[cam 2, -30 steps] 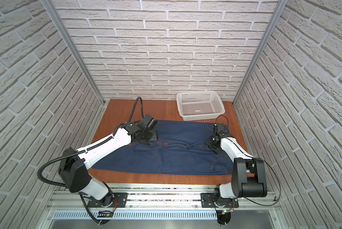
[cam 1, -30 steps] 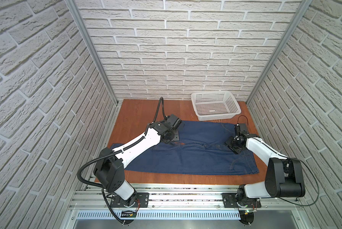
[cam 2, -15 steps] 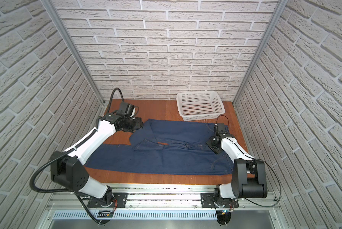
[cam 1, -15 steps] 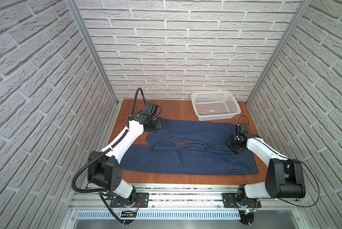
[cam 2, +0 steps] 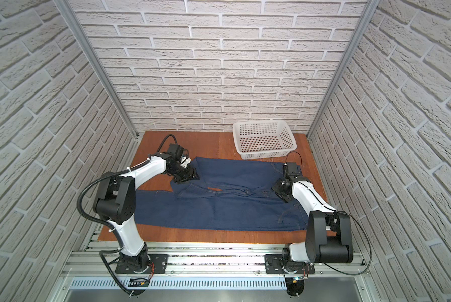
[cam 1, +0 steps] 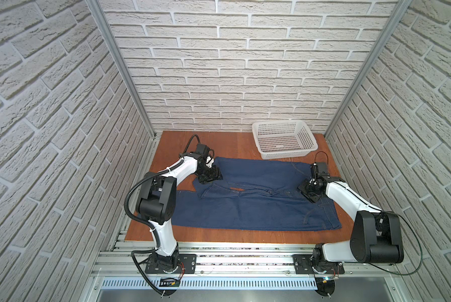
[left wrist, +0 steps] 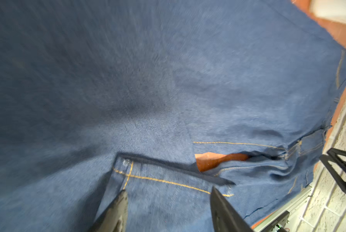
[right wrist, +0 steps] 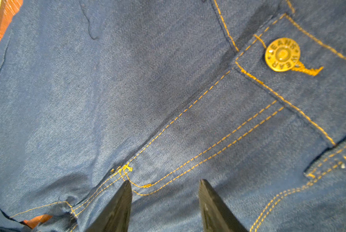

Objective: Fold and stack the trousers

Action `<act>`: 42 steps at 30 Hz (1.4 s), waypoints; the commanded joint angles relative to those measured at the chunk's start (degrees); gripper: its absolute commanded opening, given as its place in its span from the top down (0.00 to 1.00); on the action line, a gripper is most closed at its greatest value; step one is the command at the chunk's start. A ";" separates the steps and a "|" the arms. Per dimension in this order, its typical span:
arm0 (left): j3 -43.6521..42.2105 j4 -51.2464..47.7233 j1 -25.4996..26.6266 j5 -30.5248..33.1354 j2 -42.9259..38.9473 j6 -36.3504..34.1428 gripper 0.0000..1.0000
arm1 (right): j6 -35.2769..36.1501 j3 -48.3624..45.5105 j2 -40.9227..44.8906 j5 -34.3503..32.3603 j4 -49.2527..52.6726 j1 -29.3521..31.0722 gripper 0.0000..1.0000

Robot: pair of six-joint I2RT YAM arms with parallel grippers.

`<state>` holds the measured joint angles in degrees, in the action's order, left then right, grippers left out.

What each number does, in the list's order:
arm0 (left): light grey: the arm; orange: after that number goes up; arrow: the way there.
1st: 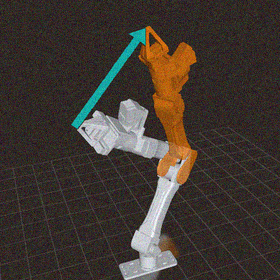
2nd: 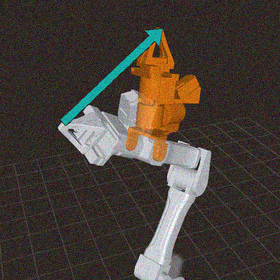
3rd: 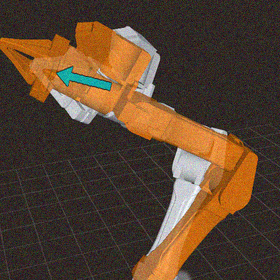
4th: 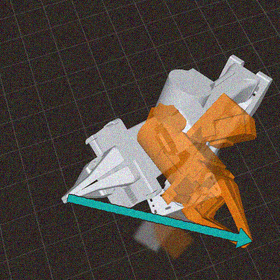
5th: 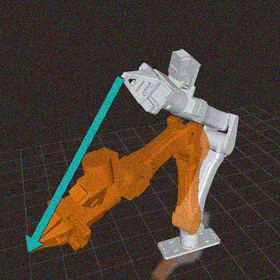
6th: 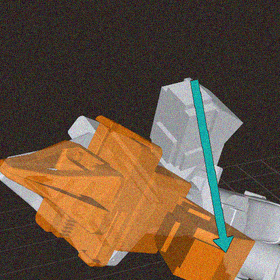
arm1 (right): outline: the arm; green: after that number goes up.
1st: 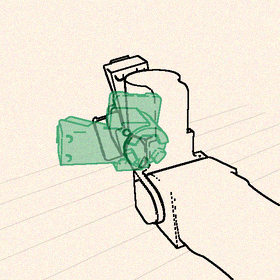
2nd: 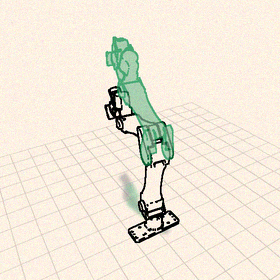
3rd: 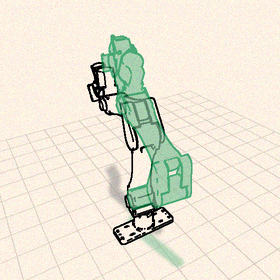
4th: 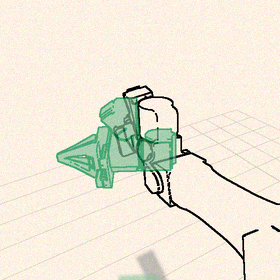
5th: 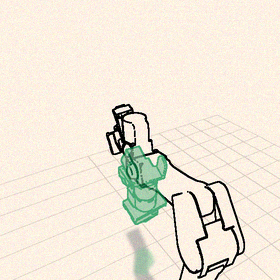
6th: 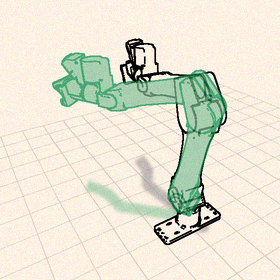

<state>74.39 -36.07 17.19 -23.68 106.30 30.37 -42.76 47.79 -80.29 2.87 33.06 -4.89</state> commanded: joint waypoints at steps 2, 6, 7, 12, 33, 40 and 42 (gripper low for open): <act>-1.75 0.75 -0.54 -1.00 1.68 -1.45 0.32 | 0.75 1.28 1.76 0.20 0.44 -0.14 0.44; -2.48 -0.19 -0.75 1.01 2.15 -2.28 0.28 | 0.75 0.96 2.07 0.29 0.43 -0.14 0.44; -2.72 -0.16 -0.84 0.97 2.09 -2.42 0.28 | 0.75 0.86 2.06 0.29 0.34 -0.13 0.44; -3.07 -0.94 -1.03 0.80 2.80 -3.41 0.27 | 0.67 0.41 2.30 0.38 0.34 -0.13 0.45; -4.50 0.74 -0.76 -5.93 2.74 -5.61 0.55 | 0.40 -1.91 4.24 1.16 -0.76 -0.14 0.45; -5.90 0.18 0.32 -5.74 -5.00 -5.98 1.00 | 0.31 -1.92 4.60 1.53 -0.72 -0.20 0.45; -6.48 -0.97 1.34 -4.61 -9.09 -6.48 1.00 | 0.31 -1.99 4.91 1.58 -0.64 -0.17 0.45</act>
<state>68.23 -36.12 17.15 -28.29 104.01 25.10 -42.65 46.35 -77.25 4.21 32.95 -4.89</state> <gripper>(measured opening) 0.055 0.548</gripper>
